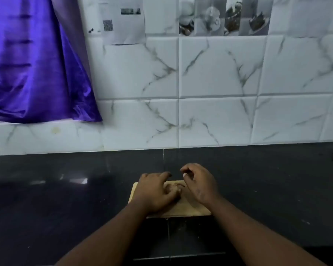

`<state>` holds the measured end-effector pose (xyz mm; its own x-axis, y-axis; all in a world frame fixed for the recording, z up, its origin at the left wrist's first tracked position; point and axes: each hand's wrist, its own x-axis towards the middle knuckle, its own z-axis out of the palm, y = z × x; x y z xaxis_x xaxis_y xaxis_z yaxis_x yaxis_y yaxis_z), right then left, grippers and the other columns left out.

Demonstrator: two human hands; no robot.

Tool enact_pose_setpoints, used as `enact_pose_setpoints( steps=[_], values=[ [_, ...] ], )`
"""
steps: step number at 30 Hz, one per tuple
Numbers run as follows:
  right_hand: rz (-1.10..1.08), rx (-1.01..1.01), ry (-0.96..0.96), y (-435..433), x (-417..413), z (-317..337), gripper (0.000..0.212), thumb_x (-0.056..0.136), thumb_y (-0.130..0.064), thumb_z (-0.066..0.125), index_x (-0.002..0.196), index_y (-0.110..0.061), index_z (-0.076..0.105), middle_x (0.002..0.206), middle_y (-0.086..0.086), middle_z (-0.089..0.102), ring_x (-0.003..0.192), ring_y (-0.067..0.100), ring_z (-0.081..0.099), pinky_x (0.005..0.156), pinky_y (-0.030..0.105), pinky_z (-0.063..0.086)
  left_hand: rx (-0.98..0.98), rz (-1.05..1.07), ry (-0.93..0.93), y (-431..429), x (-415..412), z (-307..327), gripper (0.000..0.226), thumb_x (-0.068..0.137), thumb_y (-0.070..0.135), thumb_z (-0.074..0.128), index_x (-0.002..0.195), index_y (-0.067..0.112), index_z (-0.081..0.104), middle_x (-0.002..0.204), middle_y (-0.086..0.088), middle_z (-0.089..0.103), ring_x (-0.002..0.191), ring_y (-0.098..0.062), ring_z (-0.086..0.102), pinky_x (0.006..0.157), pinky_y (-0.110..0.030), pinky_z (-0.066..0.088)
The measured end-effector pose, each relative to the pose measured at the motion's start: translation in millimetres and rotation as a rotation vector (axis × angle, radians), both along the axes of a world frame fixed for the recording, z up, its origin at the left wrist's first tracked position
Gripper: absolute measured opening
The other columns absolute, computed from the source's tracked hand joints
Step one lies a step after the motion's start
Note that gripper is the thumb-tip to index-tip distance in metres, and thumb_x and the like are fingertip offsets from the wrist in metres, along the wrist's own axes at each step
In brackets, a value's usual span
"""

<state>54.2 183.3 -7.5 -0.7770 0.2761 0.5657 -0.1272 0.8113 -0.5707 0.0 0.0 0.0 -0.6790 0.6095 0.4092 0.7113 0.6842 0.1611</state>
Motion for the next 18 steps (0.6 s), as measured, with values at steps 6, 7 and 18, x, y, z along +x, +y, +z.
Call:
enact_pose_setpoints(
  steps=[6, 7, 18],
  values=[
    [-0.085, -0.038, 0.037, 10, -27, -19, 0.013, 0.097, -0.03, 0.055, 0.097, -0.031, 0.068, 0.088, -0.016, 0.07, 0.078, 0.003, 0.063, 0.069, 0.035, 0.055, 0.15, 0.001, -0.127, 18, -17, -21, 0.047, 0.079, 0.067, 0.07, 0.116, 0.038, 0.063, 0.106, 0.016, 0.069, 0.099, -0.01, 0.065, 0.091, -0.036, 0.051],
    [-0.074, -0.067, 0.032, 9, -31, -16, 0.014, 0.099, -0.034, 0.054, 0.096, -0.032, 0.067, 0.086, -0.015, 0.07, 0.076, 0.003, 0.064, 0.068, 0.034, 0.055, 0.245, 0.0, -0.158, 21, -20, -19, 0.046, 0.078, 0.062, 0.076, 0.115, 0.038, 0.063, 0.103, 0.016, 0.069, 0.094, -0.006, 0.064, 0.087, -0.035, 0.054],
    [0.535, -0.671, 0.016, 16, -52, -3, 0.022, 0.088, -0.009, 0.077, 0.11, -0.006, 0.072, 0.105, 0.017, 0.077, 0.095, 0.025, 0.075, 0.079, 0.037, 0.062, 0.68, -0.189, -0.214, 31, -37, -19, 0.05, 0.071, 0.03, 0.096, 0.109, 0.031, 0.063, 0.101, 0.017, 0.071, 0.093, 0.001, 0.068, 0.077, -0.021, 0.058]
  ],
)
